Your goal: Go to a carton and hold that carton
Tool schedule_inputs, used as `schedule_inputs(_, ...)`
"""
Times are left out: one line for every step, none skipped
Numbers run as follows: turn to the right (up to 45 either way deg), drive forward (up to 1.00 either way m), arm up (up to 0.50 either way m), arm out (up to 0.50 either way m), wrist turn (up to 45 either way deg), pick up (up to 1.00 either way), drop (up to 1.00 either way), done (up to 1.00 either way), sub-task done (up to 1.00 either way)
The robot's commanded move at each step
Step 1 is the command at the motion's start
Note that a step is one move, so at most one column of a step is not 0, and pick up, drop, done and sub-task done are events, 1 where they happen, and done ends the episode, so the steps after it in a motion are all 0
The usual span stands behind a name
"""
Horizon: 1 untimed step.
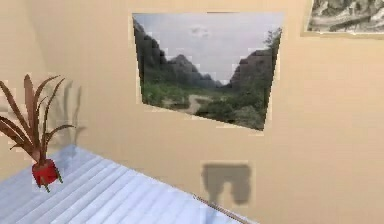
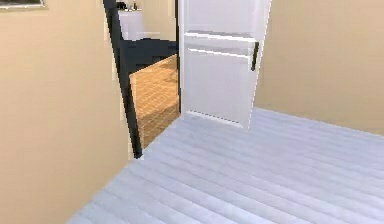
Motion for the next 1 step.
schedule_inputs(0.0,0.15,0.00,0.00,0.0,0.00,0.00,0.00,0.00)
